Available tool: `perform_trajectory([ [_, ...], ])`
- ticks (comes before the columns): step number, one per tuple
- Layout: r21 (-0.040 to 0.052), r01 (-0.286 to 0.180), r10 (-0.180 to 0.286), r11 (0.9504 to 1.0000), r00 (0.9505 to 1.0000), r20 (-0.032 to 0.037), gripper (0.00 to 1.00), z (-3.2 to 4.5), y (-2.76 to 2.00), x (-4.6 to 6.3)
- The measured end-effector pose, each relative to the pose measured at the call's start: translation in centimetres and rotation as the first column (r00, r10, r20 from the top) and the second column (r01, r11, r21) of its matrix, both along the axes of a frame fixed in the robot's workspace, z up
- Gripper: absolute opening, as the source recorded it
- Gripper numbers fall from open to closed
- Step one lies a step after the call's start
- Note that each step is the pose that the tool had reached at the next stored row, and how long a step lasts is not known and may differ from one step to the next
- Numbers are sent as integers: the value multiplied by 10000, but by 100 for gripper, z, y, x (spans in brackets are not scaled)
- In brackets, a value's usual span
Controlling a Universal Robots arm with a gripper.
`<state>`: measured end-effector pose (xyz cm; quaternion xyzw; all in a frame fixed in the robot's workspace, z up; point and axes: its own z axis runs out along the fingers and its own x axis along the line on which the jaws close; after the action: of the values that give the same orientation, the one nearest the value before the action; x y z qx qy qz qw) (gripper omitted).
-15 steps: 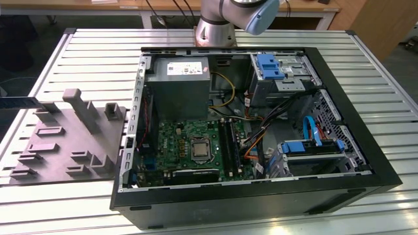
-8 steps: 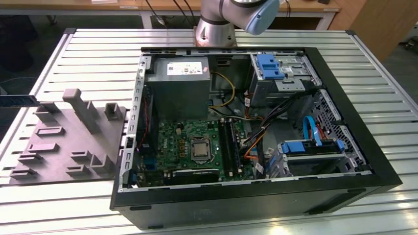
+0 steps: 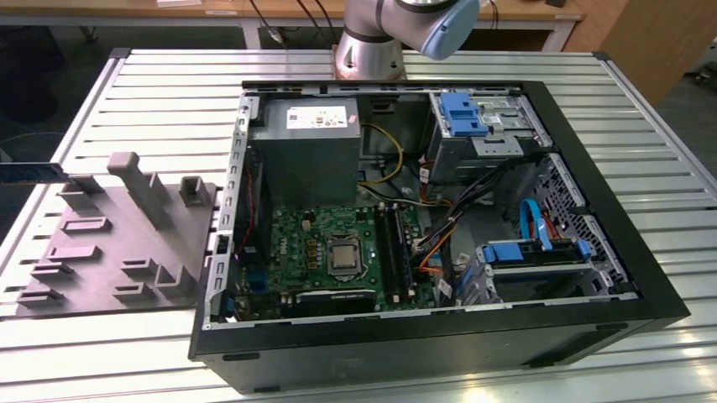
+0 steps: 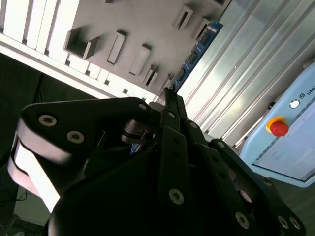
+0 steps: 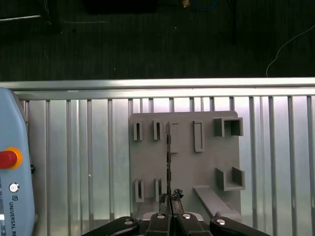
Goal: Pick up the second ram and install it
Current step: 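Pick up the second ram and move it above second insertion slot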
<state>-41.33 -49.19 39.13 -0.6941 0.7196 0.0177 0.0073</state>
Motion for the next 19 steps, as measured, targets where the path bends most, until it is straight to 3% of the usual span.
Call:
perform_trajectory([
  [5,2,1,-1,10000,10000,4,11,-3,0,70],
  [15,4,1,-1,10000,10000,3,11,37,0,74],
  [19,4,1,-1,10000,10000,1,11,37,0,123],
])
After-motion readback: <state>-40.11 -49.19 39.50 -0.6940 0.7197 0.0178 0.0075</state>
